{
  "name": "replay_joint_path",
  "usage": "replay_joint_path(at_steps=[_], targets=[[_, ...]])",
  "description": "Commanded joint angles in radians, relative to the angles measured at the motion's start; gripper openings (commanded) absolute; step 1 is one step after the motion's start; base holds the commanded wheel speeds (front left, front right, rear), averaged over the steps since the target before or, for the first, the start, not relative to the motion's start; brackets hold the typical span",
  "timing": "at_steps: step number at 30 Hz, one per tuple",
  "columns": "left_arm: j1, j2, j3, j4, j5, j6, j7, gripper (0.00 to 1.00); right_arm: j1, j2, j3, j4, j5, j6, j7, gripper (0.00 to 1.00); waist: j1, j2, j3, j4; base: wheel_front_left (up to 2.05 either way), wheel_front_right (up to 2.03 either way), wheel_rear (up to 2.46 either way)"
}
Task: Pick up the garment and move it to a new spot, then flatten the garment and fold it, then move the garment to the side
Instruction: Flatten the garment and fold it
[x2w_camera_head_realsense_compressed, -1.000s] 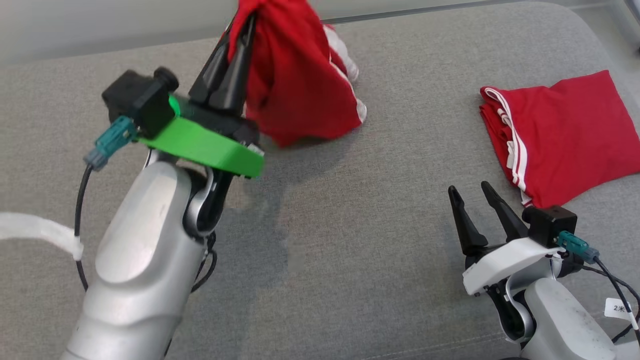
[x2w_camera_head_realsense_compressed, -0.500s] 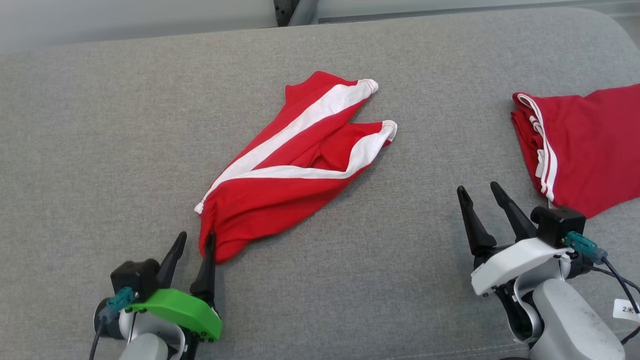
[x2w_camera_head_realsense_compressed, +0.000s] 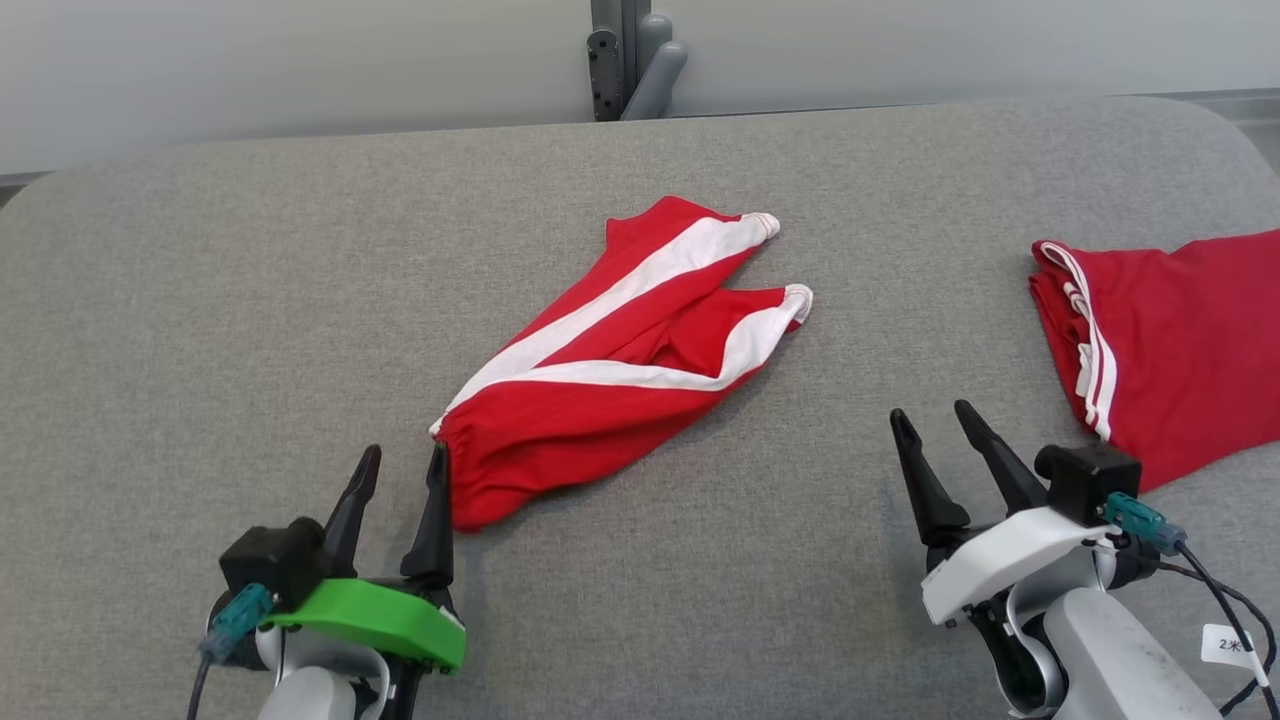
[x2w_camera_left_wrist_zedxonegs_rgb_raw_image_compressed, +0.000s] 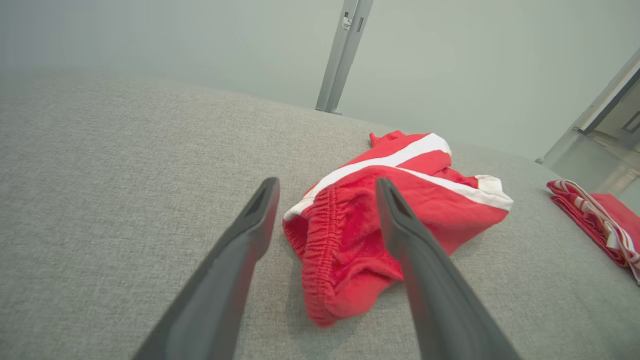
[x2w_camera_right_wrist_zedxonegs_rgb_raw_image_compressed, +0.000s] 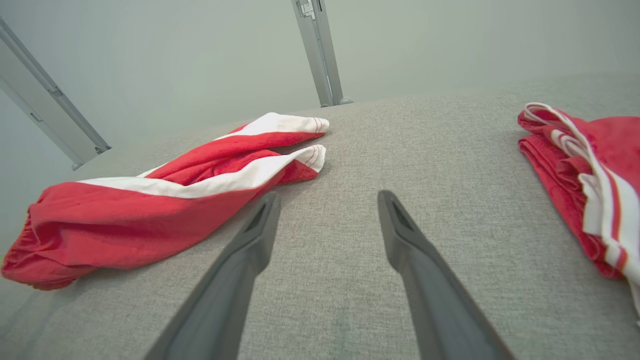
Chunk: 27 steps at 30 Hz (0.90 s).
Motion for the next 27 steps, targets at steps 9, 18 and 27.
replay_joint_path(at_steps=[9,18,27], targets=[[-0.193,0.039,-0.091,0.239,-0.108,0.002,0.001,1.0,-0.022,0.0,0.021,0.01,0.008,-0.001,-0.002,1.0,0.0,-0.0001,0.042,-0.058,0.0,0.0,0.0],[-0.272,0.082,-0.212,0.334,-0.167,0.002,0.001,0.12,-0.022,0.004,0.007,-0.006,-0.003,-0.001,-0.002,1.0,0.0,-0.0001,0.06,-0.072,0.0,0.0,0.0],[-0.172,0.117,-0.237,0.082,-0.017,0.002,0.001,0.0,0.0,0.013,-0.003,-0.009,-0.009,-0.001,-0.002,1.0,0.0,-0.0001,0.036,-0.023,0.0,0.0,0.0]])
